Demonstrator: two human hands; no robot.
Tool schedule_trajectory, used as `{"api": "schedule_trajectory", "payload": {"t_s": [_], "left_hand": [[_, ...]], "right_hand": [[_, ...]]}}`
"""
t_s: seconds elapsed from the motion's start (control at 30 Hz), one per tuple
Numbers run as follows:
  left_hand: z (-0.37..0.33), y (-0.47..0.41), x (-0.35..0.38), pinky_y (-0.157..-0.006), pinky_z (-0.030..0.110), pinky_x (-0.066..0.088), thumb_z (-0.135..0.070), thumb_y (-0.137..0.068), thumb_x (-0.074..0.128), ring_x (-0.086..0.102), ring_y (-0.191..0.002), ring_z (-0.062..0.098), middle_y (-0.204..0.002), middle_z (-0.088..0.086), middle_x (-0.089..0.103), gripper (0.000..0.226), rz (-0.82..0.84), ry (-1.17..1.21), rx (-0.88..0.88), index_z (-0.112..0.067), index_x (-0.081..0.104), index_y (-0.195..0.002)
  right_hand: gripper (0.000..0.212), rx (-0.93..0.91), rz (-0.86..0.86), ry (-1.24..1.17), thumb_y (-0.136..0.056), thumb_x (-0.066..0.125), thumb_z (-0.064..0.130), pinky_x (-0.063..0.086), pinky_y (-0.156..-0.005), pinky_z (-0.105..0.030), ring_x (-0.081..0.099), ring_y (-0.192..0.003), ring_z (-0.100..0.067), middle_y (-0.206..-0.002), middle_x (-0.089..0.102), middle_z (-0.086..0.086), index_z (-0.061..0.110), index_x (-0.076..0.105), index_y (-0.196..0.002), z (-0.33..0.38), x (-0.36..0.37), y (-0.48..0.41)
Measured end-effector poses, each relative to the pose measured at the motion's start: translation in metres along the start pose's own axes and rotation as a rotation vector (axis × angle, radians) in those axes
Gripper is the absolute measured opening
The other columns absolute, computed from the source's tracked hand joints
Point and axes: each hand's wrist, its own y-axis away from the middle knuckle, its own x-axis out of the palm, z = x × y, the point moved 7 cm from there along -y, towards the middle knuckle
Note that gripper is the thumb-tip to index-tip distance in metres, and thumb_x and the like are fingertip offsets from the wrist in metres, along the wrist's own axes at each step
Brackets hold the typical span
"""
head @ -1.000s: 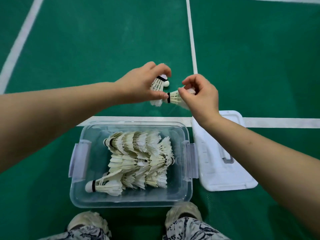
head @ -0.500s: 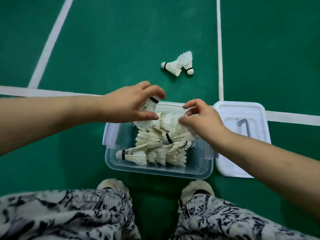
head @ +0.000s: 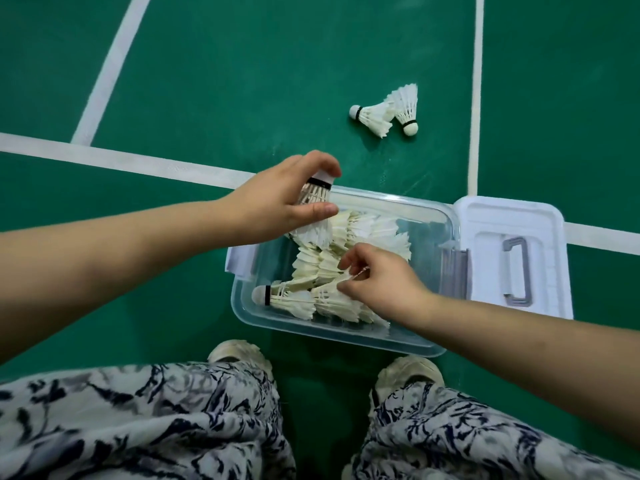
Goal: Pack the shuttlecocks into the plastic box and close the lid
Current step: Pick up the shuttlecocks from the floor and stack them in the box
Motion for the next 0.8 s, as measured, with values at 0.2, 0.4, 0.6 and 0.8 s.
{"api": "schedule_trajectory", "payload": {"t_s": [0.2, 0.4, 0.6, 0.8], "left_hand": [[0.008, 0.004, 0.004, -0.069, -0.005, 0.032, -0.037, -0.084, 0.058, 0.039, -0.079, -0.032, -0.093, -0.032, 0.039, 0.041, 0.017, 0.061, -0.027, -0.024, 0.042, -0.119], [0.012, 0.007, 0.005, -0.066, -0.003, 0.033, -0.037, -0.084, 0.058, 0.040, -0.077, -0.030, -0.092, -0.031, 0.040, 0.040, 0.019, 0.066, -0.040, -0.024, 0.042, -0.119], [0.014, 0.012, 0.008, -0.067, -0.002, 0.033, -0.038, -0.084, 0.057, 0.042, -0.079, -0.022, -0.109, -0.015, 0.045, 0.041, 0.050, 0.066, -0.066, -0.025, 0.042, -0.119], [0.024, 0.026, 0.030, -0.055, 0.003, 0.036, -0.040, -0.085, 0.055, 0.052, -0.069, 0.000, -0.096, -0.015, 0.054, 0.035, 0.247, 0.120, -0.238, -0.028, 0.041, -0.115]], "right_hand": [[0.021, 0.016, -0.023, -0.108, -0.080, 0.068, 0.016, 0.051, -0.084, -0.037, 0.060, -0.086, -0.022, -0.088, 0.056, 0.004, 0.030, 0.052, -0.081, -0.004, 0.011, -0.006], [0.028, 0.032, -0.097, -0.178, -0.083, 0.065, 0.014, 0.049, -0.080, -0.036, 0.055, -0.079, -0.018, -0.084, 0.056, 0.003, 0.034, 0.049, -0.071, -0.008, 0.004, -0.005], [0.025, 0.063, -0.106, -0.291, -0.083, 0.064, 0.011, 0.053, -0.081, -0.039, 0.059, -0.081, -0.025, -0.077, 0.053, 0.007, 0.031, 0.053, -0.073, -0.012, 0.006, -0.001], [0.028, 0.083, -0.023, -0.369, -0.083, 0.063, 0.003, 0.052, -0.077, -0.036, 0.054, -0.071, -0.016, -0.075, 0.054, 0.005, 0.027, 0.055, -0.073, -0.016, 0.018, 0.004]]}}
